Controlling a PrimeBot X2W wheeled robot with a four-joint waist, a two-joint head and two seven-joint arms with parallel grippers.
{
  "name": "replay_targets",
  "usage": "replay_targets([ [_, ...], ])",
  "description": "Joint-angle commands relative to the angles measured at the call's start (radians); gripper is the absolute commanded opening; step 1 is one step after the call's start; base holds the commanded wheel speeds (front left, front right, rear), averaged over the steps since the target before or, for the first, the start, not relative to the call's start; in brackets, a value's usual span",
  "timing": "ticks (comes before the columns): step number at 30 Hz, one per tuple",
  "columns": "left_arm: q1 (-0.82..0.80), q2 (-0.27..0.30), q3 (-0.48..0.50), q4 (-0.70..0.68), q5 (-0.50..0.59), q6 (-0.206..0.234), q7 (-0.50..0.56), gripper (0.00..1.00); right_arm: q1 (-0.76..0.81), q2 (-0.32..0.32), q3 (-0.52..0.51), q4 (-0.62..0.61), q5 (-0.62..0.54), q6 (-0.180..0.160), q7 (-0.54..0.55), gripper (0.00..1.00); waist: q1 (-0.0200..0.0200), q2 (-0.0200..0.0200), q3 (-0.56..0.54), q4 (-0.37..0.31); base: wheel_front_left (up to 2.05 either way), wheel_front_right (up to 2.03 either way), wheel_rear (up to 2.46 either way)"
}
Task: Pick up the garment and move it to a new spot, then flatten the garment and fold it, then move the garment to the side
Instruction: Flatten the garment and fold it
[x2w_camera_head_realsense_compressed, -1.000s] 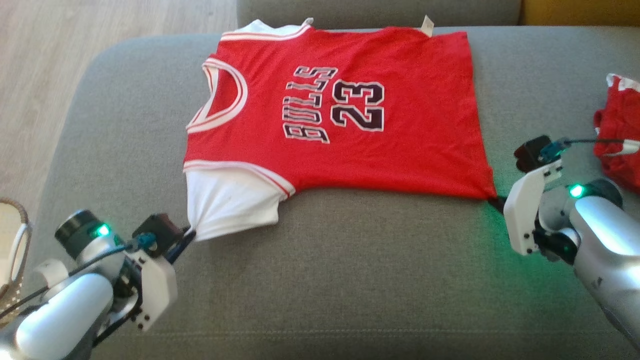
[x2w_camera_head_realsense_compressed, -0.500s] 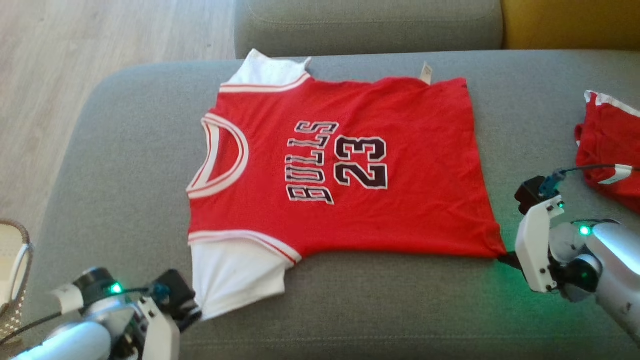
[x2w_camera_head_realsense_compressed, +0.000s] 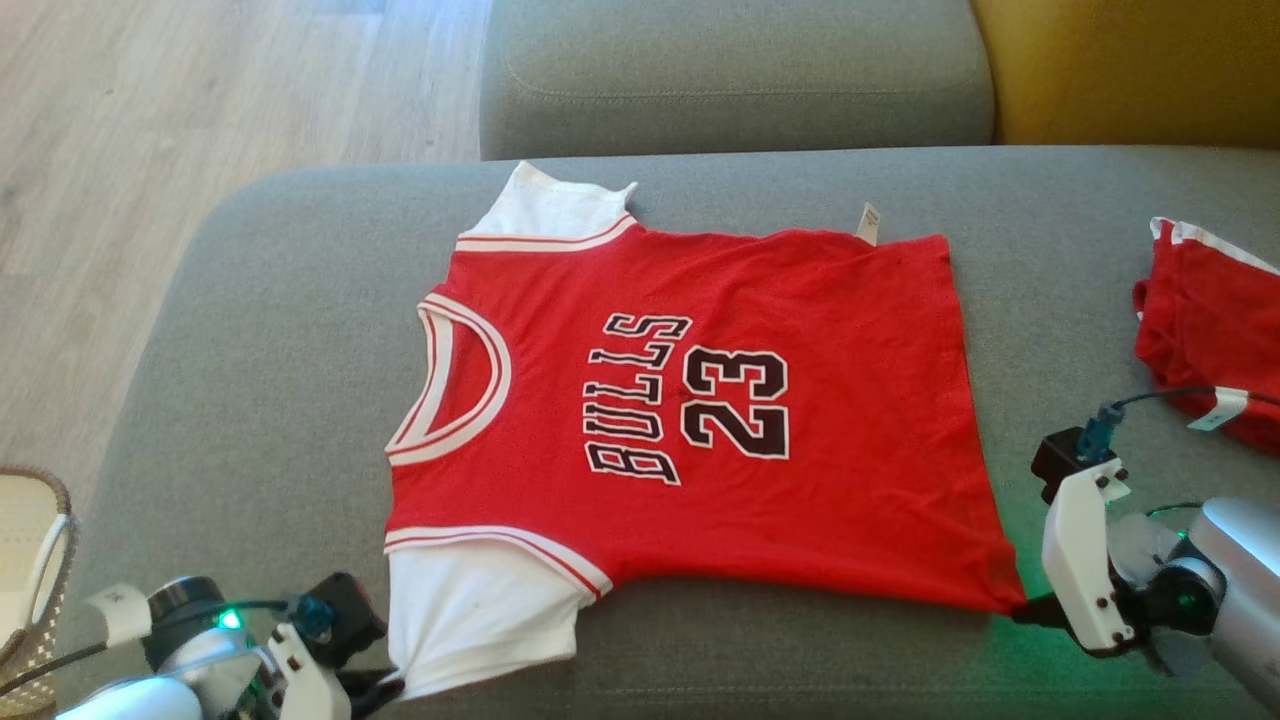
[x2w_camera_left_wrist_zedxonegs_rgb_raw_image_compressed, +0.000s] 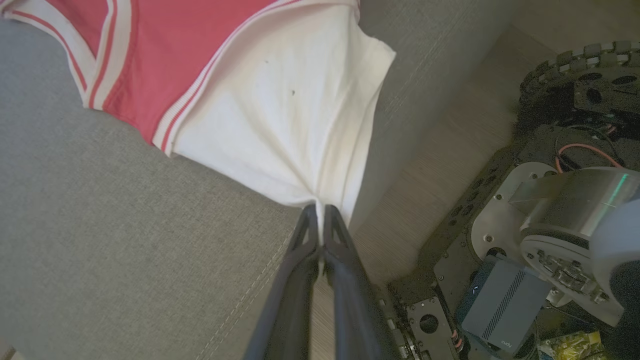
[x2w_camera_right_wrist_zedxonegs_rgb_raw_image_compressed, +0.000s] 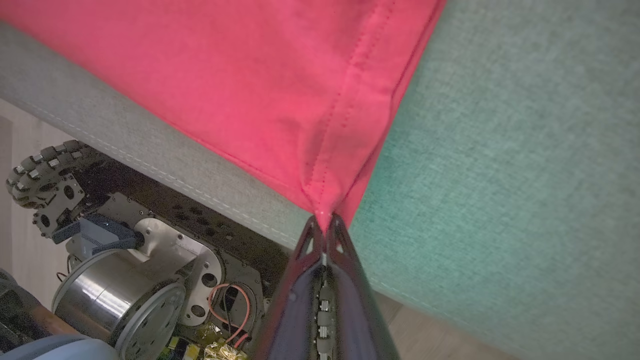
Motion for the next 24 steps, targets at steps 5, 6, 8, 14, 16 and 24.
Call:
replay_targets([
  [5,-0.012,0.066,0.038,-0.051,-0.020,0.001,0.022,0.00,0.033,-0.068,0.011,-0.066,0.021,0.000,0.067,0.00,0.0001,-0.0001,-0.016,0.003,0.00,0.00,0.00],
  [6,-0.008,0.070,0.038,-0.056,-0.028,0.001,0.025,0.00,0.039,-0.073,0.013,-0.083,0.027,0.000,0.076,0.00,0.0001,-0.0001,-0.018,0.003,0.00,0.00,0.00],
  [8,0.000,0.076,0.038,-0.067,-0.050,0.001,0.033,0.00,0.053,-0.083,0.011,-0.111,0.040,0.000,0.090,0.00,0.0001,-0.0001,-0.020,0.002,0.00,0.00,0.00],
  [14,-0.002,0.092,0.041,-0.094,-0.067,0.004,0.047,0.00,0.068,-0.108,-0.002,-0.152,0.025,0.000,0.089,0.00,0.0001,-0.0001,-0.018,-0.002,0.00,0.00,0.00],
  [16,-0.007,0.095,0.048,-0.100,-0.070,0.010,0.046,0.00,0.064,-0.107,-0.014,-0.154,0.011,0.000,0.073,0.00,0.0001,-0.0001,-0.015,-0.005,0.00,0.00,0.00],
  [24,-0.053,0.107,0.088,-0.106,-0.057,0.042,0.035,0.00,0.046,-0.077,-0.079,-0.150,-0.002,0.000,0.035,0.00,0.0001,-0.0001,0.003,-0.016,0.00,0.00,0.00],
])
